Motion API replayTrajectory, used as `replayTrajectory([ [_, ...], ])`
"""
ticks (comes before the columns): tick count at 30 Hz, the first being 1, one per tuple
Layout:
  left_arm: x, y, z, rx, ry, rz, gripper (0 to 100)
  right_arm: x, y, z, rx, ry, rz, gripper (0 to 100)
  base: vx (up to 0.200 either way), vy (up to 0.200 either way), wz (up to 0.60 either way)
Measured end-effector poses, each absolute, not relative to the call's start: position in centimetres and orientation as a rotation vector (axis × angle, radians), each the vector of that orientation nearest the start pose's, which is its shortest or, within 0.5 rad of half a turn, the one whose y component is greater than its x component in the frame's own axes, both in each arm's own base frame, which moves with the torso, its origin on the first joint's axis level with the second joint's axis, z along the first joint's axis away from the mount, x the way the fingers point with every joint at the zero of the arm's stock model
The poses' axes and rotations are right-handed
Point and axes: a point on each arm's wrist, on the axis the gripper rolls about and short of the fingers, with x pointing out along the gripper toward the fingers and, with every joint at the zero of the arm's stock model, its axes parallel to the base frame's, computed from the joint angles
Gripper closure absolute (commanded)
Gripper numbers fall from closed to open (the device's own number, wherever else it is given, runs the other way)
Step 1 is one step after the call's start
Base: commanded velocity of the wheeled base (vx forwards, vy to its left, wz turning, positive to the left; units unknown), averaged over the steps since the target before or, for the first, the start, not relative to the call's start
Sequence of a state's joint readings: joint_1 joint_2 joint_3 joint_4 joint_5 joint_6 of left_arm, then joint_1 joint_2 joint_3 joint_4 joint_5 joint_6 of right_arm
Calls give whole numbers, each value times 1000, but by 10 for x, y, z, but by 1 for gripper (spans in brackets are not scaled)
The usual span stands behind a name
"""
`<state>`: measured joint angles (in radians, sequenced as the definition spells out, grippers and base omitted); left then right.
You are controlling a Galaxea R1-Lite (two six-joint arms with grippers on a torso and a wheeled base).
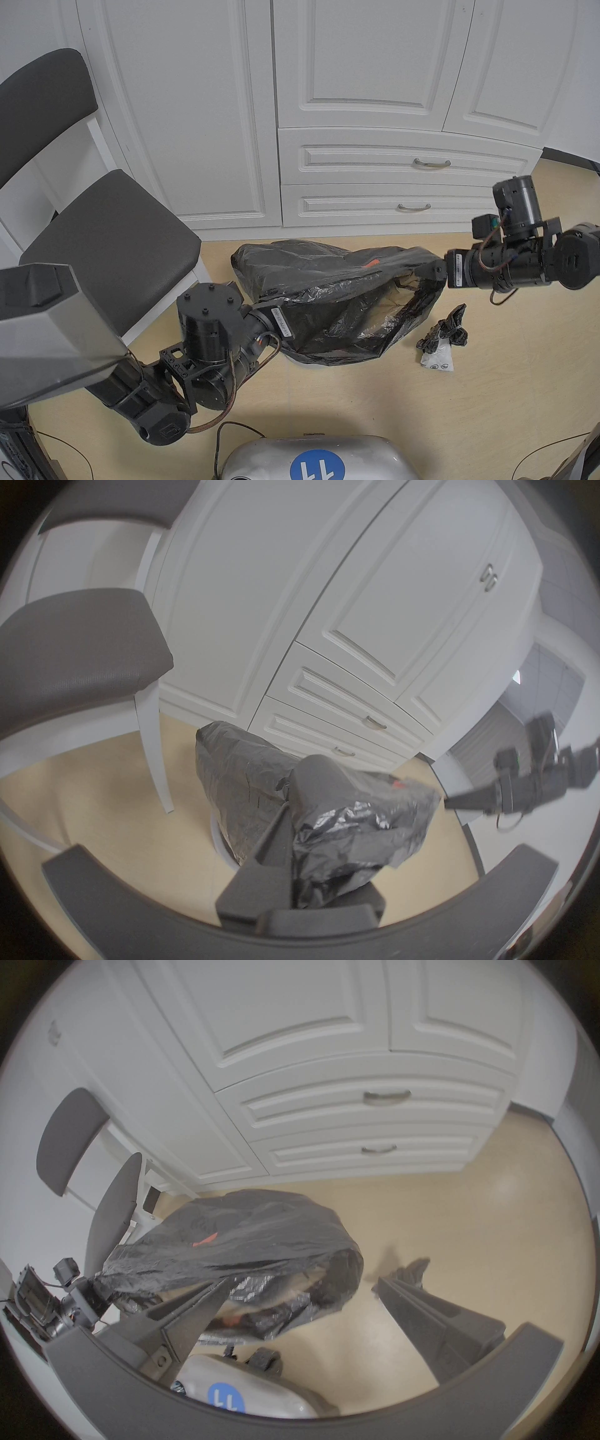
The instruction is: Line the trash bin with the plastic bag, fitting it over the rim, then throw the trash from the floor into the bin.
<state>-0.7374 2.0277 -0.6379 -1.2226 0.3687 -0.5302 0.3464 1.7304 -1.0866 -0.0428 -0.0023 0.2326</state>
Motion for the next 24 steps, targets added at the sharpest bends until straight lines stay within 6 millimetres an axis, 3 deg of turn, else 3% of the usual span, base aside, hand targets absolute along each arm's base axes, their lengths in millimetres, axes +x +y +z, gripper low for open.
replayTrajectory([
  [5, 263, -226, 110, -514, 244, -308, 100, 278, 87, 167, 193, 705, 258, 0, 0, 0, 0],
  [11, 270, -231, 129, -582, 210, -313, 100, 252, 77, 119, 186, 806, 295, 0, 0, 0, 0],
  [17, 277, -236, 147, -630, 164, -327, 100, 257, 86, 73, 196, 823, 337, 0, 0, 0, 0],
  [24, 282, -244, 164, -666, 128, -346, 100, 265, 110, 20, 248, 844, 375, 0, 0, 0, 0],
])
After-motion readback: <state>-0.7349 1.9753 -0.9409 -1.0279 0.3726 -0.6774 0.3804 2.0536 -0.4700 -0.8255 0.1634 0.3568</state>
